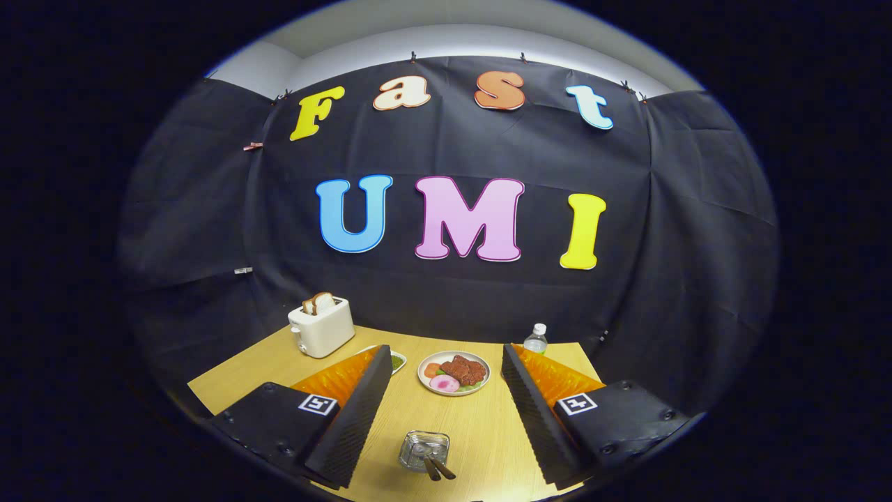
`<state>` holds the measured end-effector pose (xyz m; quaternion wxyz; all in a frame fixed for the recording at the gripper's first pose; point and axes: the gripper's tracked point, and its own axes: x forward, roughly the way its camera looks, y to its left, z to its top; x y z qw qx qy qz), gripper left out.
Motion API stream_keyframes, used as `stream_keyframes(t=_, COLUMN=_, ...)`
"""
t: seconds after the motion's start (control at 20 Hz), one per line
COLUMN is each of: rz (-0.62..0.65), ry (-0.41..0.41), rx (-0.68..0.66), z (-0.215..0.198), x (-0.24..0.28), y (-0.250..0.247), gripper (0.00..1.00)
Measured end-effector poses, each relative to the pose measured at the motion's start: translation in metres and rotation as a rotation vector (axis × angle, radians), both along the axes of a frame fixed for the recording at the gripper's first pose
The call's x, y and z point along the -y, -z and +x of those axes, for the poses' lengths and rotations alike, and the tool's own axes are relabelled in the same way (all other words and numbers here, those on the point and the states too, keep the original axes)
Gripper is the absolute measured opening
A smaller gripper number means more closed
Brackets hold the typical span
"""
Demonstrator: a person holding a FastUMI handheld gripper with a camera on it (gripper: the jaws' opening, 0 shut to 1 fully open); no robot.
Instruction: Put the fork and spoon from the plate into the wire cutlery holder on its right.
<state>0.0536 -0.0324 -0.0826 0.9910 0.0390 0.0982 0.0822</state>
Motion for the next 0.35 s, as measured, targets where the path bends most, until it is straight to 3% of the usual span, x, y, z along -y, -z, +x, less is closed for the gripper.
stream_keyframes(t=0.35, rz=0.024, ry=0.01, rx=0.02, z=-0.0126, x=-0.0001, y=-0.0053, gripper=0.98)
